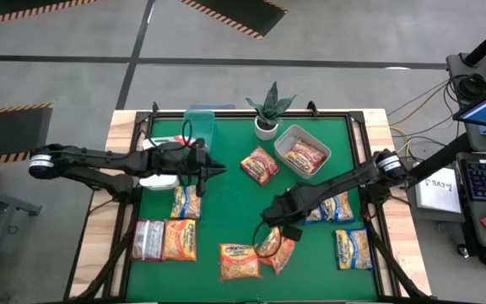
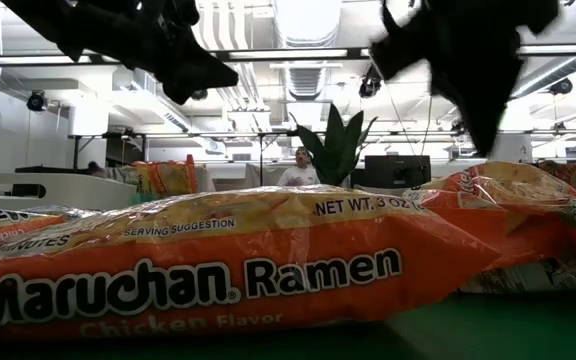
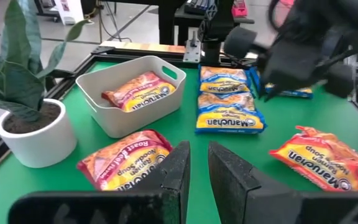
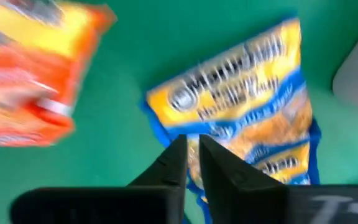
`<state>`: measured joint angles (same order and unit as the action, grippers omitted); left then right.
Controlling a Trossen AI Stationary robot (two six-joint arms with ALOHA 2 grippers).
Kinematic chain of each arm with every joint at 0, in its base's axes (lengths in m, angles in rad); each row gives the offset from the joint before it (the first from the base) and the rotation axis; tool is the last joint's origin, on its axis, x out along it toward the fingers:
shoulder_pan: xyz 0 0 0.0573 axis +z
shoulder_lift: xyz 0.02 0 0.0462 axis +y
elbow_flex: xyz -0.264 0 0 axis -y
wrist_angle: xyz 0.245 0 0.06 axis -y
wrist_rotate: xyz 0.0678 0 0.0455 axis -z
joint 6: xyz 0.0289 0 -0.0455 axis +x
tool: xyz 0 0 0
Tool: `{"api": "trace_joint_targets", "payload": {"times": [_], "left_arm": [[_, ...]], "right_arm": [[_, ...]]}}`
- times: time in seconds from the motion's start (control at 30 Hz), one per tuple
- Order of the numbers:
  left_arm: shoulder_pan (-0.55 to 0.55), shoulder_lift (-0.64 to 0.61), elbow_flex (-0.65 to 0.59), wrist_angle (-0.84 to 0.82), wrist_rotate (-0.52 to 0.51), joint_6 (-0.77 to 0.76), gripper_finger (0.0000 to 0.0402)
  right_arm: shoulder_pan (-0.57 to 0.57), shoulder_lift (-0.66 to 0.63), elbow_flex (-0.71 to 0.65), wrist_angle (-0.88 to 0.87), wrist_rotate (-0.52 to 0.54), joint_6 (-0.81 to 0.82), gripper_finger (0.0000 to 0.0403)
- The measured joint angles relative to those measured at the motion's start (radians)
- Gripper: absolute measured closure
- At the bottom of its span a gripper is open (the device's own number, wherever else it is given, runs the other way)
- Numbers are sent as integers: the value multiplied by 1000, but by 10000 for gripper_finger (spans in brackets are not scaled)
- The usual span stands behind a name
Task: Sort Maruchan noodles
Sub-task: Put the blue noodle pack into the white bin
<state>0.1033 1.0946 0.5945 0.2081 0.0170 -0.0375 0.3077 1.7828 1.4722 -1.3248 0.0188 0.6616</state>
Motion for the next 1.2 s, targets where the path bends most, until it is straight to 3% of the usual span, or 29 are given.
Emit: {"api": "trace_joint_targets", "payload": {"times": [0.3,0.43,0.57,0.7,0.77,0.97,1.1,1.2], "left_arm": [[-2,0,0,0,0,-6,361],[-2,0,0,2,-3,-1,361],[-2,0,0,18,-8,1,361],[-2,0,0,31,-8,-4,361],[-2,0,0,30,-8,-21,361],[-2,42,-2,30,-8,-118,361],[-2,121,-2,27,-7,-193,361],[-2,194,-2,19,-7,-229,360]], "right_arm": [[-9,-40,-315,51,36,107,394],[-9,-40,-400,180,33,150,394],[-11,-44,-400,367,79,138,394],[-11,-38,-310,539,369,97,394],[-12,-42,-251,569,444,21,394],[-16,-43,-190,560,462,-107,394],[-16,-43,-251,616,484,-134,394],[-19,-43,-328,763,490,-164,394]]}}
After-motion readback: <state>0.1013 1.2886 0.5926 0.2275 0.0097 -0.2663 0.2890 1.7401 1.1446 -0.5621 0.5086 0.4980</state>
